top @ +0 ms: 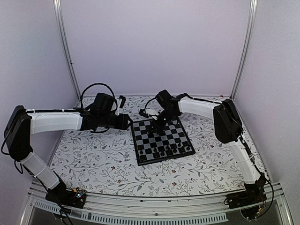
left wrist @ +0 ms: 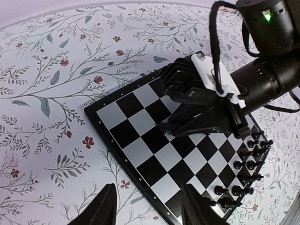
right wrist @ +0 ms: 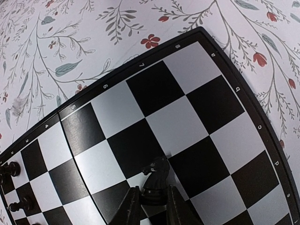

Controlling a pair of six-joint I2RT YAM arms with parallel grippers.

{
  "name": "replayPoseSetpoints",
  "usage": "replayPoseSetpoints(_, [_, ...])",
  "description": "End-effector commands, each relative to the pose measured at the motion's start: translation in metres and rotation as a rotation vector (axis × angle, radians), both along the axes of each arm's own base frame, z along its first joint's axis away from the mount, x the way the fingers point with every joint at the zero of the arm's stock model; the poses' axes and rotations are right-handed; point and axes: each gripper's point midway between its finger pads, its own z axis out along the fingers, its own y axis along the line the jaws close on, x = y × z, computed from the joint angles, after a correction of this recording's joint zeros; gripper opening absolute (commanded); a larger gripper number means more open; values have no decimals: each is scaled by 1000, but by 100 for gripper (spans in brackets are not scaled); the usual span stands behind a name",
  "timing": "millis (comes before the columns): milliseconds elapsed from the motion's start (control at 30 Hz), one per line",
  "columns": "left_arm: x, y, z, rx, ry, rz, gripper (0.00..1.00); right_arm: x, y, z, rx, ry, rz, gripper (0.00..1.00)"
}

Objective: Set up the chess pieces on the board
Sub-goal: Pick up the chess piece from the chessboard.

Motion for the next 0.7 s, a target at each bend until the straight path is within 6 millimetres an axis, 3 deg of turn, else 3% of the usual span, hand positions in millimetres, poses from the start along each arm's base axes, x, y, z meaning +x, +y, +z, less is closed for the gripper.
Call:
replayPoseSetpoints(0, [4, 2, 11, -45, -21, 10, 49, -10, 4, -9, -21, 25, 12, 18])
replayPoseSetpoints(200, [6, -4, 14, -140, 19, 8, 51, -14, 3, 26, 31, 0, 15, 15])
replayPoseSetpoints(467, [8, -27, 25, -396, 81, -27, 54, -32, 3, 91, 155, -21, 31, 14])
replayPoseSetpoints(667, [6, -38, 21, -539, 153, -24, 54, -39, 3, 117, 207, -24, 43, 14])
